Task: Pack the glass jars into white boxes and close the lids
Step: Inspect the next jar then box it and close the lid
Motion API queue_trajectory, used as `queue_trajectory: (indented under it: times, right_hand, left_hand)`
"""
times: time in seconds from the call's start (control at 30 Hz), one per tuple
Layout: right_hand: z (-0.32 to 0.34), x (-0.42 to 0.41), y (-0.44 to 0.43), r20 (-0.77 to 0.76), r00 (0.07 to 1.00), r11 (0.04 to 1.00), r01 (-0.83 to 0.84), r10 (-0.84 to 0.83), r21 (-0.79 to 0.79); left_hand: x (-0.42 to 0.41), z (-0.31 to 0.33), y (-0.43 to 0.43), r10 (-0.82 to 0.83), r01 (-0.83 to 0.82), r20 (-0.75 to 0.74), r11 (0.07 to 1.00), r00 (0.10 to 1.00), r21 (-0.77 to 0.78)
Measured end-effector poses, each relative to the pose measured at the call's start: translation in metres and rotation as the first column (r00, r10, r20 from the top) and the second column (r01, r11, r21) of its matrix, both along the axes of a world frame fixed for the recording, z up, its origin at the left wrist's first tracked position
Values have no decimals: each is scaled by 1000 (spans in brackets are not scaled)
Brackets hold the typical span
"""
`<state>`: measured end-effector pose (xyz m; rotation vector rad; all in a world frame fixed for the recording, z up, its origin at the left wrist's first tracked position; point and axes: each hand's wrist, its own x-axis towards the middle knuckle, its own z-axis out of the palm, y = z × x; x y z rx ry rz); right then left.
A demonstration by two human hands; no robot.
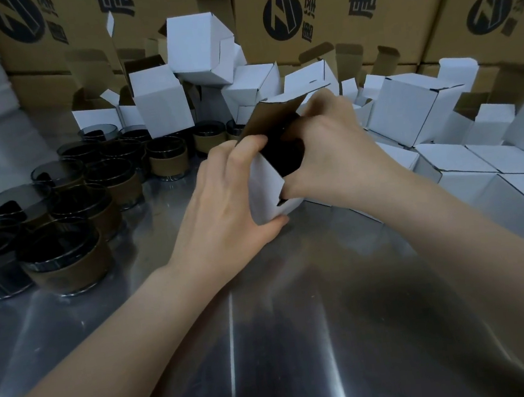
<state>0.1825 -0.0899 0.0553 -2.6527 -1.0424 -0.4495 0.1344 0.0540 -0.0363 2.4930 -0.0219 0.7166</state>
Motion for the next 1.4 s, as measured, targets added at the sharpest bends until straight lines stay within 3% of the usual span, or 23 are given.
queue_trajectory:
  times: [0.03, 0.07, 0.17, 0.23, 0.57, 0.77, 0.87, 1.1, 1.4]
  right_hand:
    - [0, 1, 0, -4, 1000, 999, 7, -7, -32]
    - [0, 2, 1, -12, 1000, 998, 14, -15, -60]
    - [0, 3, 1, -27, 999, 993, 16, -19, -117]
    - [0, 2, 0, -39, 999, 993, 6, -10, -122]
    - [10, 0, -4, -320, 947, 1000, -28, 23, -10]
    - [11, 6, -7, -436, 891, 987, -63, 122, 148]
    - [11, 7, -10, -494, 850, 963, -49, 180, 266]
    - [3, 12, -4, -454, 862, 865, 38, 225, 500]
    - [-11, 15, -1, -426, 865, 891, -52, 267, 452]
  left_hand:
    - [3, -2, 1, -8, 7, -77, 1000, 997, -4]
    - [3, -4, 1, -23, 22, -49, 1000, 999, -15]
    - [-10, 2, -2, -39, 29, 201, 998, 979, 54]
    - [-17, 8, -4, -60, 41, 246, 996, 967, 82]
    - [-31, 19, -9, -135, 132, 170, 991, 976, 28]
    - [-29, 16, -6, -140, 144, 163, 990, 977, -10]
    - [-27, 13, -2, -144, 161, 152, 981, 978, -110]
    - [-23, 7, 7, -175, 193, 85, 933, 981, -304]
    - [-26, 13, 10, -248, 213, -14, 859, 969, -467]
